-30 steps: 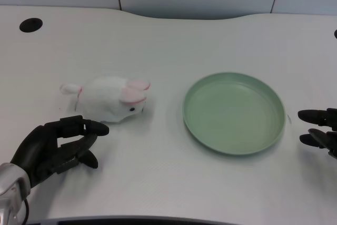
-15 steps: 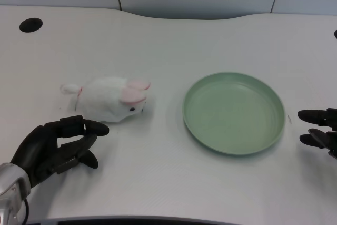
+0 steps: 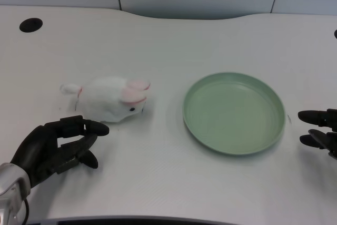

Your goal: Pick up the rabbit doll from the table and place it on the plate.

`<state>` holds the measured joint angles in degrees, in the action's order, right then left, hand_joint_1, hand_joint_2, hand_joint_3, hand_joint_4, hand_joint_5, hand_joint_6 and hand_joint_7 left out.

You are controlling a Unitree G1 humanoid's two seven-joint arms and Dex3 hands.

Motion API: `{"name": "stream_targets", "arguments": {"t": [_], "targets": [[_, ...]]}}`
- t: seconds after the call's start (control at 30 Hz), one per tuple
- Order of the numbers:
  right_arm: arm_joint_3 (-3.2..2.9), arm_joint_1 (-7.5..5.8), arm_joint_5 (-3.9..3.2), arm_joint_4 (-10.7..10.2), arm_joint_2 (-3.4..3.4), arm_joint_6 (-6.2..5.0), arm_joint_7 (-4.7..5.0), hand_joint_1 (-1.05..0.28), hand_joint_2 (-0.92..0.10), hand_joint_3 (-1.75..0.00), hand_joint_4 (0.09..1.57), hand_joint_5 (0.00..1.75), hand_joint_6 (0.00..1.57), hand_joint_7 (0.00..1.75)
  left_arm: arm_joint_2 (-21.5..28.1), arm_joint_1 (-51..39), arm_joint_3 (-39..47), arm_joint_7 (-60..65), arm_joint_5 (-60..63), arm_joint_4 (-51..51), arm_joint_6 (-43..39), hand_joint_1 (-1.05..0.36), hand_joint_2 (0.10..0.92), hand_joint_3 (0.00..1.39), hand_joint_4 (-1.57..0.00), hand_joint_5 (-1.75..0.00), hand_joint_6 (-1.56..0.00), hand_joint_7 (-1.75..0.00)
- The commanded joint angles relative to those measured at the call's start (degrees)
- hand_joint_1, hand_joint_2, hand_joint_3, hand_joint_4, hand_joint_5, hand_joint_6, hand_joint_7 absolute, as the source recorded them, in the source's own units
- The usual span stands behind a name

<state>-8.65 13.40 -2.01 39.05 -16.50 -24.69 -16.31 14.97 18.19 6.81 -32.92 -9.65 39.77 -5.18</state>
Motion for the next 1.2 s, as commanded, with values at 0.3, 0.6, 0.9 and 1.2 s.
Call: {"name": "stream_targets", "arguments": {"t": [0.3, 0.6, 0.9, 1.2], "targets": [[0.16, 1.57, 0.38, 1.8, -0.70, 1.04, 1.13, -0.41, -0.92, -0.20, 1.01, 0.00, 0.90, 0.00, -2.8, 0.3, 1.4, 6.9, 2.0, 0.5, -18.7, -0.47, 0.921, 0.41, -0.61, -1.50, -0.75, -0.72], [-1.36, 1.77, -0.87, 4.5, -3.49, -0.40, -0.71, -0.42, -0.92, -0.19, 1.01, 0.00, 0.91, 0.00, 1.2, 8.7, -6.7, 27.4, 24.7, 0.3, -37.1, -0.41, 0.921, 0.22, -0.79, -1.24, -0.90, -0.70], [-1.31, 2.28, -1.32, 5.9, -3.27, -1.78, -1.11, -0.40, -0.92, -0.20, 1.03, 0.01, 0.92, 0.01, 2.1, 9.4, -7.8, 28.3, 24.0, 3.0, -39.0, -0.41, 0.921, 0.21, -0.79, -1.21, -0.90, -0.68], [-1.32, 2.23, -1.56, 5.5, -3.00, -0.92, -0.81, -0.41, -0.92, -0.19, 1.03, 0.01, 0.93, 0.01, 3.5, 9.8, -8.6, 29.2, 24.9, 2.3, -38.3, -0.42, 0.921, 0.22, -0.80, -1.21, -0.91, -0.68]]}}
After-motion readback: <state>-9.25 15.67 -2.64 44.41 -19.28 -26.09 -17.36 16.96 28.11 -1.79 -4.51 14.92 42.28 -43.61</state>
